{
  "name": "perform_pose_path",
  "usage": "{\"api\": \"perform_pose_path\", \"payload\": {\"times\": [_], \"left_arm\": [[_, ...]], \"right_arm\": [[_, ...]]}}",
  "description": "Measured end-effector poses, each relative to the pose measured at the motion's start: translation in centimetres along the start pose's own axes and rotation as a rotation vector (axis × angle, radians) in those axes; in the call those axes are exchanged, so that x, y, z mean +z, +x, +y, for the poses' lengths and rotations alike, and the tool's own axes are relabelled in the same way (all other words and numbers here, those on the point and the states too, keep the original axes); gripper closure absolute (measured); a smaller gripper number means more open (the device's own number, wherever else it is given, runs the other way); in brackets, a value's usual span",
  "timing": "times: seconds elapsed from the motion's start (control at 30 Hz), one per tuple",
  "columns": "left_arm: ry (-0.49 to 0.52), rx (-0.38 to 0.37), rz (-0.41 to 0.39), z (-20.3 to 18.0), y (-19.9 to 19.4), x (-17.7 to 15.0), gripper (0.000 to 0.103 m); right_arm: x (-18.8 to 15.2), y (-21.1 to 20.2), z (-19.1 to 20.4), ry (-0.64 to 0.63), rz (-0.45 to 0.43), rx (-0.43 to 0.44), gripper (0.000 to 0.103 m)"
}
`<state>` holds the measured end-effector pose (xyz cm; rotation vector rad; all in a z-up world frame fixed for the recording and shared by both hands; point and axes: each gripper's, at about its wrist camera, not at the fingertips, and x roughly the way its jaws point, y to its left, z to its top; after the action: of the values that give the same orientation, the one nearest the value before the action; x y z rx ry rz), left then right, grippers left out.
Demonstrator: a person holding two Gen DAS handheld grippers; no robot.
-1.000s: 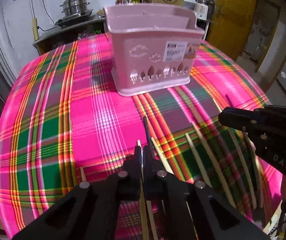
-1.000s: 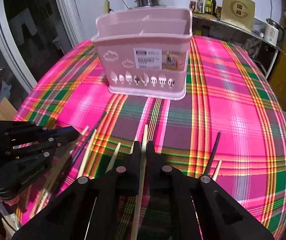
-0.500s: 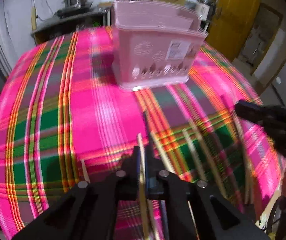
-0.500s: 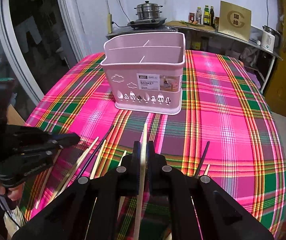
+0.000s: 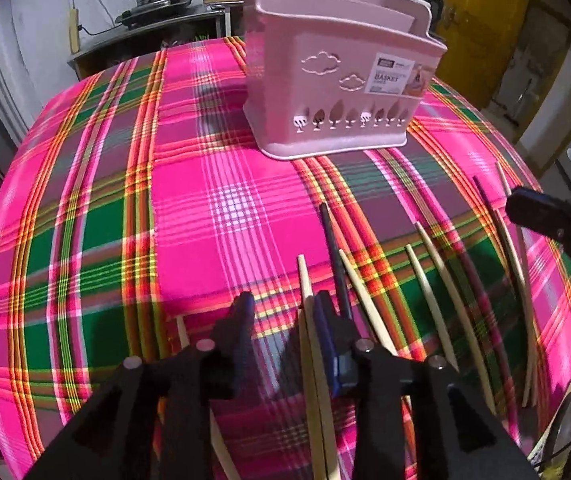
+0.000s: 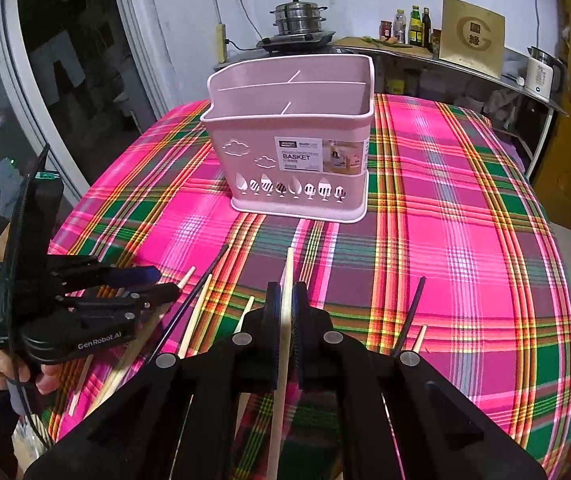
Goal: Organize utensils
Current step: 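Lift the held chopsticks and lower them into the pink basket with both tools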
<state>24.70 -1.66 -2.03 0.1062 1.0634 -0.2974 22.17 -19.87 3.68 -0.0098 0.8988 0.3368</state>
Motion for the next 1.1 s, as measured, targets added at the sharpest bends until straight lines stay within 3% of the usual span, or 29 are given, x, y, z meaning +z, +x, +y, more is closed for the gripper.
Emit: {"api": "perform_pose_path", "payload": {"times": [0.17,0.4,0.6,0.83,1.1], "left_arm": [[0.067,0.048,-0.005,-1.6,0.4,0.6,0.070],[0.119,0.047,0.008,-3.1,0.5,1.3,0.094],[0.110,0.014,0.016,-2.9,0.3,1.7,0.097],[0.081,-0.018,-0.075,-2.3,-3.4,2.5,0.097],[0.062,-0.035,-0.220,-1.6,-9.8,3.6,0.098]], "right_arm": [[0.0,0.1,-0.4,0.007,0.001,0.005,0.098],[-0.1,0.2,-0.5,0.006,0.006,0.003,0.098],[-0.1,0.1,-0.5,0.011,0.006,0.002,0.098],[0.4,-0.7,-0.6,0.013,-0.021,0.005,0.098],[1.3,-3.7,-0.3,0.016,-0.111,0.021,0.098]]}}
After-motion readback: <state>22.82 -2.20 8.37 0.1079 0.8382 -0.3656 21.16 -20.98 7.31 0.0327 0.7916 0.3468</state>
